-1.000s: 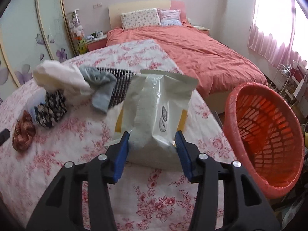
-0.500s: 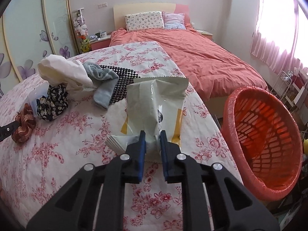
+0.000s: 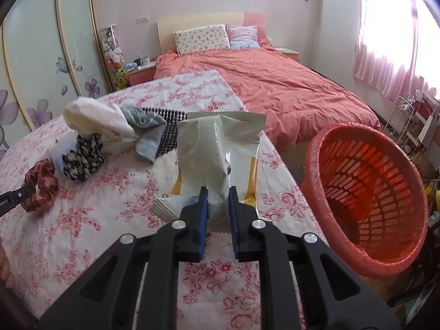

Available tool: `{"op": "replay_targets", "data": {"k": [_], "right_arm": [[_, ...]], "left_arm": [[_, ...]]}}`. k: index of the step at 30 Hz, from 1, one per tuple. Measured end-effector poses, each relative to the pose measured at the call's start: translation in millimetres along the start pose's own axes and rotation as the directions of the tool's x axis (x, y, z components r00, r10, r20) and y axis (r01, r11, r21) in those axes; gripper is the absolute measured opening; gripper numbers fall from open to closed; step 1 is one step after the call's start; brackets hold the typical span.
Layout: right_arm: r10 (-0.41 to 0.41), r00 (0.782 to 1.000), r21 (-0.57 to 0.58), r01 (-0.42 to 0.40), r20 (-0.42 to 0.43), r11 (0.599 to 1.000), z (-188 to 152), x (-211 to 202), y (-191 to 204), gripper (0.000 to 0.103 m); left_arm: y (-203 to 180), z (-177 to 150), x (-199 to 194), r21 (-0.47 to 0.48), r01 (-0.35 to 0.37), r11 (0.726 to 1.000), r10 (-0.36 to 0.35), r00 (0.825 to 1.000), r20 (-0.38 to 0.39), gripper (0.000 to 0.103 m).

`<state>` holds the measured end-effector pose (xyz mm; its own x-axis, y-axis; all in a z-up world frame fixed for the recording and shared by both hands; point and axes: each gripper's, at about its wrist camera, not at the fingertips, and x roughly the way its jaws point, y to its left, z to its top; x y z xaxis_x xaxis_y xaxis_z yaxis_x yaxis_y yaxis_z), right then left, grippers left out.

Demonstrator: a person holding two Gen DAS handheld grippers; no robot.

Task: Collect trash
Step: 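Grasp the white snack bag with the right tool while the left grasps the plaid cloth, then carry bag and plaid cloth over the orange basket and open both tools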

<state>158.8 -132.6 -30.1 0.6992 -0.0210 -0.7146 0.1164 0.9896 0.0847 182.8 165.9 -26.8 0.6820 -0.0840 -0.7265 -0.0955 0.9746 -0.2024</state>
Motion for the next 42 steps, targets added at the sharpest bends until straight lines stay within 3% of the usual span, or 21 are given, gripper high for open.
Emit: {"op": "replay_targets", "data": {"k": [12, 25, 42], "right_arm": [[0.035, 0.996, 0.036, -0.038, 0.086, 0.999, 5.0, -45.8, -13.1, 0.015], [0.018, 0.978, 0.097, -0.039, 0.206, 0.995, 5.0, -99.2, -48.6, 0.015], [-0.093, 0.956, 0.207, 0.035, 0.279, 0.978, 1.7, -124.3, -112.1, 0.015]], "left_arm": [[-34.8, 9.1, -59.1, 0.049, 0.038, 0.998, -0.044, 0.991, 0.129, 0.012], [-102.7, 6.9, -95.4, 0.155, 0.145, 0.977, -0.174, 0.965, 0.196, 0.012], [-210.2, -15.2, -73.2, 0.303, 0.318, 0.898, -0.363, 0.926, 0.104, 0.012]]}}
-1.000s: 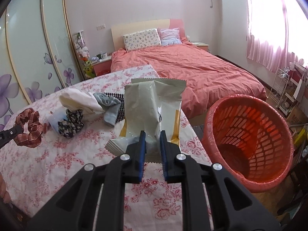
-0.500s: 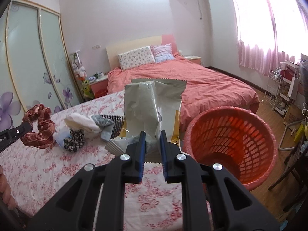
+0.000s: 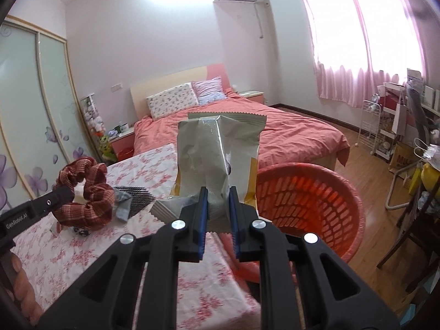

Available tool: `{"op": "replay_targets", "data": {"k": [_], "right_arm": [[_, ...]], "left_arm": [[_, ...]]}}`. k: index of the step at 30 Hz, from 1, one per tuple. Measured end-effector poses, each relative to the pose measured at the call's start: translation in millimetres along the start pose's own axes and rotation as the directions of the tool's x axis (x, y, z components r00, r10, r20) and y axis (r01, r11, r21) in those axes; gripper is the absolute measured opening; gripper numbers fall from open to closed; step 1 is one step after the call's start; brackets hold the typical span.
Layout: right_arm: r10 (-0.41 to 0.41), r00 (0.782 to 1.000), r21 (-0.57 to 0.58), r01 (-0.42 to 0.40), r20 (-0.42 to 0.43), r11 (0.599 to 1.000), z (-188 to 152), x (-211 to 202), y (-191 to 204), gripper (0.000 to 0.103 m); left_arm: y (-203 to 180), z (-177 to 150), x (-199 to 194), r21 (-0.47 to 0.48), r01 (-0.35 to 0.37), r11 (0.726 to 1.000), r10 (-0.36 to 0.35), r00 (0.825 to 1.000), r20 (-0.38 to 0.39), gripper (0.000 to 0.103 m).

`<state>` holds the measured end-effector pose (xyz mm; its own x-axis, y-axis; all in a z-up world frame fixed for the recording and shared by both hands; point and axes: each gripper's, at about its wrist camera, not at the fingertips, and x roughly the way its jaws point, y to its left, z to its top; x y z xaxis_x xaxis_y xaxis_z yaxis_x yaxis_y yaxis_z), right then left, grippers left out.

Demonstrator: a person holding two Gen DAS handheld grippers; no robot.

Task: Collect trash
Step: 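Carry bag and plaid cloth over the orange basket and open both tools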

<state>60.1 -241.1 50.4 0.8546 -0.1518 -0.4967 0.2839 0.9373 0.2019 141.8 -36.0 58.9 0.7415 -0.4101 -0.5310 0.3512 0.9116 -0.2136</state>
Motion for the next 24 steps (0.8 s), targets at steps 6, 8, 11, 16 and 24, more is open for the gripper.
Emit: {"op": "replay_targets", "data": {"k": [6, 8, 11, 16, 24], "right_arm": [[-0.035, 0.999, 0.045, 0.035, 0.0, 0.998, -1.6, 6.4, -26.6, 0.015], [-0.046, 0.999, 0.056, 0.046, -0.002, 0.997, -2.0, 9.3, -34.3, 0.015], [-0.057, 0.998, 0.068, 0.057, -0.003, 0.996, -2.9, 12.8, -43.2, 0.015], [-0.076, 0.997, 0.086, 0.076, -0.004, 0.993, -3.1, 20.2, -59.3, 0.015], [-0.104, 0.995, 0.114, 0.104, -0.007, 0.988, -3.9, 30.4, -80.7, 0.015]], "left_arm": [[-26.0, -0.8, 15.0, 0.024, 0.055, 0.998, -0.055, 0.998, -0.021, 0.012], [-34.3, -1.0, 20.2, 0.029, 0.072, 0.997, -0.071, 0.997, -0.029, 0.012], [-45.8, -1.4, 29.6, 0.034, 0.098, 0.995, -0.096, 0.994, -0.045, 0.012], [-63.2, -2.4, 43.2, 0.043, 0.146, 0.988, -0.143, 0.987, -0.068, 0.012], [-91.8, -6.4, 63.7, 0.069, 0.208, 0.976, -0.201, 0.975, -0.095, 0.012]]}}
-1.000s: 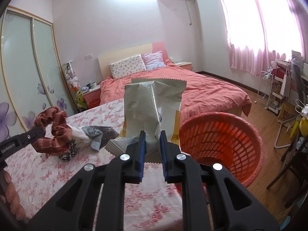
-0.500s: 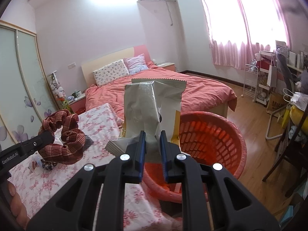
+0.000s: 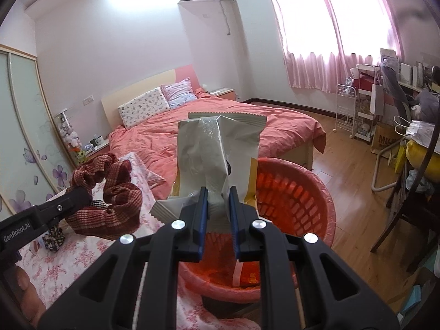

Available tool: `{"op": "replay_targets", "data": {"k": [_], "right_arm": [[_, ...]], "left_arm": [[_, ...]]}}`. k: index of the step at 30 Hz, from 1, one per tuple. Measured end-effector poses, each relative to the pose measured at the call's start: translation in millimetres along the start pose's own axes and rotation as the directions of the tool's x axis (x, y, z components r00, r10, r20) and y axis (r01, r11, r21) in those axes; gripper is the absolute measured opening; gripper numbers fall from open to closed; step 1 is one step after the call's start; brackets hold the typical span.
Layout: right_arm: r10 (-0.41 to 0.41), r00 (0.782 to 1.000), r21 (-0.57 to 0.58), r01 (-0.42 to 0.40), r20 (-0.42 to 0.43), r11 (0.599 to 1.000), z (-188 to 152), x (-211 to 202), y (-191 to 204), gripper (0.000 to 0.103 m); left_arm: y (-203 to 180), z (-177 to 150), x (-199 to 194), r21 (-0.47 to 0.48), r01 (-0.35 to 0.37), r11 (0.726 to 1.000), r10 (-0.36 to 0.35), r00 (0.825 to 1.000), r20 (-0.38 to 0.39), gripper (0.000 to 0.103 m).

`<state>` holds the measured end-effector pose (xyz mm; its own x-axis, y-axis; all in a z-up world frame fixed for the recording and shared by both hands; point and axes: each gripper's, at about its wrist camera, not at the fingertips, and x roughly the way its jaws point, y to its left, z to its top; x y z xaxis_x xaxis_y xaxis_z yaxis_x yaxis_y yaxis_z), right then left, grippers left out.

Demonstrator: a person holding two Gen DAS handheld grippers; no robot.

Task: Collect trash
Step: 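Carry bag and plaid cloth over the orange basket and open both tools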

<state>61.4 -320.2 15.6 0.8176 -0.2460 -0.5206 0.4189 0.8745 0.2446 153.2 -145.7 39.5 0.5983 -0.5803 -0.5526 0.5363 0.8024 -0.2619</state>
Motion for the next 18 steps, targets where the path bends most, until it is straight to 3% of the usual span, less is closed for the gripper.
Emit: {"op": "replay_targets", "data": {"k": [18], "right_arm": [[-0.036, 0.999, 0.056, 0.037, -0.023, 0.998, 0.1, 30.6, -35.3, 0.016]], "left_arm": [[-22.4, -3.8, 55.0, 0.003, 0.074, 0.997, -0.073, 0.993, -0.096, 0.012]]}}
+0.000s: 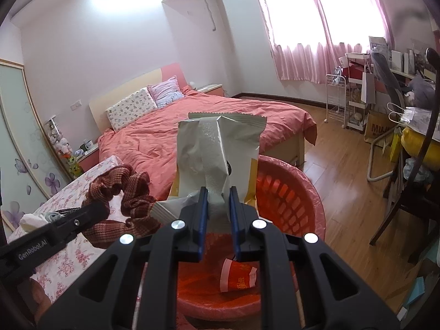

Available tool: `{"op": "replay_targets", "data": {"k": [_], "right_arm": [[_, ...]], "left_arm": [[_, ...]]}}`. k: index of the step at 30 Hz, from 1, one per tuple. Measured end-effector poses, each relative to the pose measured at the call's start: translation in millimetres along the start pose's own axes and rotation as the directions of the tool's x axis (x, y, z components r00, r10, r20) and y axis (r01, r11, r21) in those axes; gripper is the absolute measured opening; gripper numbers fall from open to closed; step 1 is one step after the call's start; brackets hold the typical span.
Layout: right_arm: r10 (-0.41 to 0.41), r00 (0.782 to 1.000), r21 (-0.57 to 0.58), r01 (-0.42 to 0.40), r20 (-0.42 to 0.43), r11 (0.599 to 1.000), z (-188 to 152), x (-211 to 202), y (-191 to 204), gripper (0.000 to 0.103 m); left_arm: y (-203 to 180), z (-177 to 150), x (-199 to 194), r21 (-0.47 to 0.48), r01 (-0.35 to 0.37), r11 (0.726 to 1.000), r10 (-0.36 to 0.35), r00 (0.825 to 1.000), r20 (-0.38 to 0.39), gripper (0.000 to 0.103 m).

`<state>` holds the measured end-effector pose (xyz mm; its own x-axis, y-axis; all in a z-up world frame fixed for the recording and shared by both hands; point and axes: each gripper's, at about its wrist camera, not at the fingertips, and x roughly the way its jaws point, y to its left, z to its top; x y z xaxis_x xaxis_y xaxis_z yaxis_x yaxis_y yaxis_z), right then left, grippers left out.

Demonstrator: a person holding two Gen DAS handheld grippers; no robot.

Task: Collect trash
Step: 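Carry bag and plaid cloth over the orange basket and open both tools, then move both open tools back over the bed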

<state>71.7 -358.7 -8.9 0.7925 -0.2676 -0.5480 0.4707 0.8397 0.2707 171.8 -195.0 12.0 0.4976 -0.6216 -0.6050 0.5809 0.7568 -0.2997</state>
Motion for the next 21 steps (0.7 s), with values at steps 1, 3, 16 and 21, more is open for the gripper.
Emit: {"op": "replay_targets", "data": {"k": [1, 3, 16, 21], "right_arm": [[0.0, 1.0, 0.003, 0.0, -0.002, 1.0, -0.9, 1.1, 2.2, 0.016], [0.001, 1.0, 0.008, -0.001, -0.008, 1.0, -1.0, 4.8, 0.5, 0.016], [-0.005, 0.999, 0.027, 0.006, -0.048, 1.0, -6.6, 21.9, -12.2, 0.038], [-0.031, 0.999, 0.002, 0.031, -0.039, 1.0, -6.9, 16.2, -10.4, 0.042]], "left_arm": [[-0.6, -0.3, 2.6, 0.0, 0.002, 1.0, -0.002, 1.0, -0.006, 0.012], [-1.4, -0.7, 7.4, 0.0, 0.004, 1.0, -0.004, 1.0, -0.016, 0.012], [5.8, -9.0, 21.8, -0.015, -0.04, 0.999, 0.039, 0.997, -0.064, 0.042], [16.3, -10.1, 8.7, -0.021, -0.092, 0.996, 0.091, 0.994, -0.055, 0.05]]}}
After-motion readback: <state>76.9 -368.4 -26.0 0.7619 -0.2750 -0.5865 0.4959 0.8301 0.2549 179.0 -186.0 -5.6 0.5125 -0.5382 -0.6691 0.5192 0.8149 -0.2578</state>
